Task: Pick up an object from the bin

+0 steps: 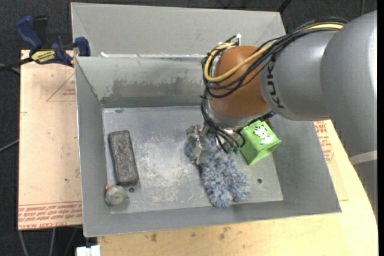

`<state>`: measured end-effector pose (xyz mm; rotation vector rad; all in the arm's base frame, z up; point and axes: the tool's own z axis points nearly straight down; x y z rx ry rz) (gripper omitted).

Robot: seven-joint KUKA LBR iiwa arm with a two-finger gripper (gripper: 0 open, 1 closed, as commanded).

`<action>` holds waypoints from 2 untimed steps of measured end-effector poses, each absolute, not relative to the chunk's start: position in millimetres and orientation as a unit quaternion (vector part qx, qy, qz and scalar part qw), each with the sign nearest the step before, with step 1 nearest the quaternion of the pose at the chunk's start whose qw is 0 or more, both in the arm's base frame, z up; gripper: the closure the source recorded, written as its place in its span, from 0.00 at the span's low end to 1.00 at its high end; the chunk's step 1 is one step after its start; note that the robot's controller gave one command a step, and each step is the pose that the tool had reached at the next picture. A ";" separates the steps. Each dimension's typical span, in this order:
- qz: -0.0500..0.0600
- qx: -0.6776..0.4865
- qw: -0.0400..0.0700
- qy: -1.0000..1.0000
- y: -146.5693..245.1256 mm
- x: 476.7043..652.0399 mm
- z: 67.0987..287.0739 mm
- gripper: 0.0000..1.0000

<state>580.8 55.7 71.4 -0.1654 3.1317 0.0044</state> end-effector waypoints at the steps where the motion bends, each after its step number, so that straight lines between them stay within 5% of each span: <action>1: 0.001 -0.053 0.003 0.999 55.6 580.8 71.4 1.00; 2: 0.001 -0.051 -0.002 0.999 56.9 590.0 121.1 1.00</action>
Offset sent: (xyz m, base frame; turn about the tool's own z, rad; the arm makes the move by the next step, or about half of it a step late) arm 0.0439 0.0075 0.2027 0.0095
